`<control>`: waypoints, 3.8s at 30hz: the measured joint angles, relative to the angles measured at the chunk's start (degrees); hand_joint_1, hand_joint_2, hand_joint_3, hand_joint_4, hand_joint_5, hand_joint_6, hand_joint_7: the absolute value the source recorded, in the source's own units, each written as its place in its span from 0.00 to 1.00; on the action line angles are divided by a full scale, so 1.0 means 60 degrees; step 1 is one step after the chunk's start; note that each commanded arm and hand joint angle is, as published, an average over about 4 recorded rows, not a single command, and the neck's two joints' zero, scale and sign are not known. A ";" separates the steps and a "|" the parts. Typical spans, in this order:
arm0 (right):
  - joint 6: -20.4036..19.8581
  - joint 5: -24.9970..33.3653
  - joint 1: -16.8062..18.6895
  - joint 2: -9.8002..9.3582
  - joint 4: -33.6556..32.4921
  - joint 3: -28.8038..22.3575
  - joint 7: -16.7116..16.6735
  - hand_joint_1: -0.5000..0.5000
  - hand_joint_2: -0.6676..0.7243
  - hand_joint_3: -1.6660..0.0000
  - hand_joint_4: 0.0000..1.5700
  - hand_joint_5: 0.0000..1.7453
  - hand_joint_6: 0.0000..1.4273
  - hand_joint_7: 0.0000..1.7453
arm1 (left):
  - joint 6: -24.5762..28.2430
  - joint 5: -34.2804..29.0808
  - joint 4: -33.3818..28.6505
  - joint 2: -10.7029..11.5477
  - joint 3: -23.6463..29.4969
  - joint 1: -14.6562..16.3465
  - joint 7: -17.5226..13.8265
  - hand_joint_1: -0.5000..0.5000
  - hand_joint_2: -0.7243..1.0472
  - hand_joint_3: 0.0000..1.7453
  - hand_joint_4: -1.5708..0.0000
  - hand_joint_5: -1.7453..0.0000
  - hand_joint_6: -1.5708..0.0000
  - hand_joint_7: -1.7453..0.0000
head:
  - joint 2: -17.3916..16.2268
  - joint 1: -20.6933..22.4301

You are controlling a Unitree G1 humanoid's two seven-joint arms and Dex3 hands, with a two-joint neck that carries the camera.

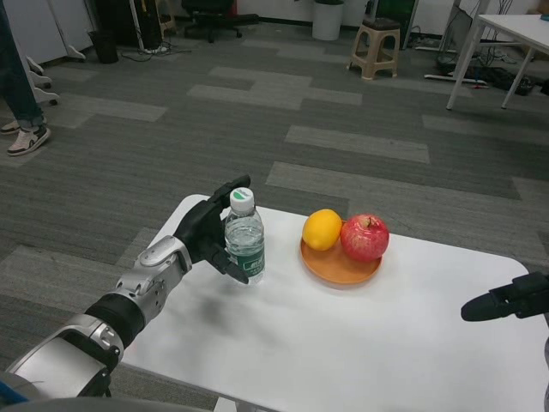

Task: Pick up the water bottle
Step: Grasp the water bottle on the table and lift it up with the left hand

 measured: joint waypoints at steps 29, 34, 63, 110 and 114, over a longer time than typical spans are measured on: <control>-0.0003 0.0004 0.0059 0.0000 0.0000 0.0006 -0.0001 0.04 0.98 1.00 0.00 0.00 0.00 0.00 | 0.0087 0.0372 0.0368 -0.0103 -0.0091 0.0000 0.0225 0.23 0.30 0.00 1.00 0.56 1.00 0.62 | -0.0096 -0.0031; -0.0004 0.0004 0.0076 0.0000 0.0000 0.0012 -0.0005 0.04 0.97 1.00 0.00 0.00 0.00 0.00 | 0.0087 0.0574 0.0374 -0.0137 -0.0086 0.0000 0.0236 0.67 0.25 0.01 1.00 0.40 1.00 0.48 | -0.0079 -0.0013; -0.0031 0.0008 0.0089 0.0000 0.0001 0.0087 -0.0036 0.07 0.95 1.00 0.00 0.00 0.00 0.00 | -0.0986 0.0406 0.0972 -0.0580 -0.0066 -0.0007 0.1191 0.93 0.68 0.05 1.00 0.00 1.00 0.08 | -0.0129 0.0022; -0.0033 0.0056 0.0090 0.0004 0.0004 0.0234 -0.0077 0.17 1.00 1.00 0.00 0.00 0.00 0.00 | -0.1479 -0.0776 0.0398 -0.0684 -0.0640 0.0025 0.1173 1.00 0.50 0.09 0.65 0.00 0.98 0.04 | -0.0098 0.0194; -0.0034 0.0060 0.0091 0.0005 0.0005 0.0236 -0.0079 0.17 1.00 1.00 0.00 0.00 0.00 0.00 | -0.1481 -0.0915 0.0177 -0.0673 -0.0681 0.0039 0.1133 1.00 0.50 0.10 0.68 0.00 0.98 0.04 | -0.0095 0.0222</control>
